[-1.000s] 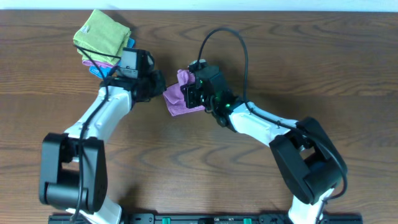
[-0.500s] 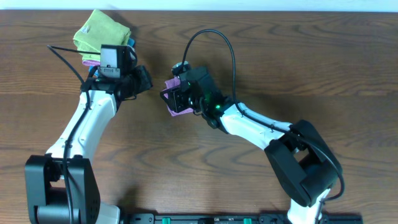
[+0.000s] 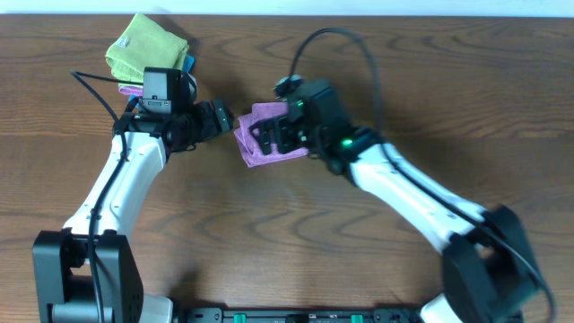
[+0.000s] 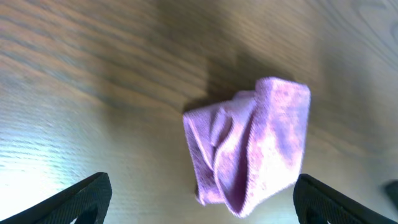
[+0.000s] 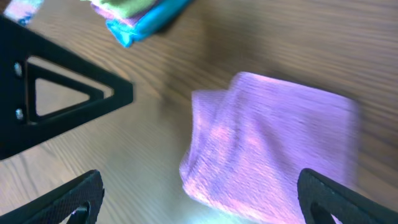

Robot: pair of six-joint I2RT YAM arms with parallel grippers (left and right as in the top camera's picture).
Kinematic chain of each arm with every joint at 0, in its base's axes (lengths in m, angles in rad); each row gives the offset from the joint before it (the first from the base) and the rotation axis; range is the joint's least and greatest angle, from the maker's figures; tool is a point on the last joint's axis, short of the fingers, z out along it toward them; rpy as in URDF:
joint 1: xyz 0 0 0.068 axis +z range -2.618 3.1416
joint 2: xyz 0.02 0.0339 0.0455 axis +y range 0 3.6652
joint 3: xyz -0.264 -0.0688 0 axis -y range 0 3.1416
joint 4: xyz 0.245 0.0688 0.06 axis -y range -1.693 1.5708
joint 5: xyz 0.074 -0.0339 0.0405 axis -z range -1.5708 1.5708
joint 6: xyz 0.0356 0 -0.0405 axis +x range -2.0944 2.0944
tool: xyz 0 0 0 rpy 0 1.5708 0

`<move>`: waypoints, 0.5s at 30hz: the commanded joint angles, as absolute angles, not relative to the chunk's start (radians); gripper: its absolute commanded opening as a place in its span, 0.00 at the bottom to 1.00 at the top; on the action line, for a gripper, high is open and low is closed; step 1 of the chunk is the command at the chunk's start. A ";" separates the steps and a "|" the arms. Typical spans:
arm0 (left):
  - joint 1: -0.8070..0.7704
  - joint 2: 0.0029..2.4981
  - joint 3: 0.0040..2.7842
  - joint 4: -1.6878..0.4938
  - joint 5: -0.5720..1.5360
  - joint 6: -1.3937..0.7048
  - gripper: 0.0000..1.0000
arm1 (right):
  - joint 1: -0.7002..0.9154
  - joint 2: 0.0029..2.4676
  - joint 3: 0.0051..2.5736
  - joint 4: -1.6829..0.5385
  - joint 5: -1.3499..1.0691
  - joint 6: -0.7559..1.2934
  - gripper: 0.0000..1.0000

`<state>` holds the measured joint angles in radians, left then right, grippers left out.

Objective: Fold the cloth

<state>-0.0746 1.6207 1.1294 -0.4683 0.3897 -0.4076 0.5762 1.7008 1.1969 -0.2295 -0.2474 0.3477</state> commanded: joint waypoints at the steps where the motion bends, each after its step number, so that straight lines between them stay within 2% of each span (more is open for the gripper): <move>1: -0.070 1.600 1.142 -0.498 0.474 -0.435 0.95 | 0.540 1.602 1.215 -0.339 -0.209 0.279 0.99; 8: -0.070 1.600 1.142 -0.572 0.526 -0.450 0.95 | 0.491 1.414 1.213 -0.661 -0.093 0.159 0.99; 15: -0.072 1.600 1.142 -0.577 0.585 -0.487 0.95 | 0.400 1.232 1.107 -0.777 -0.067 0.114 0.99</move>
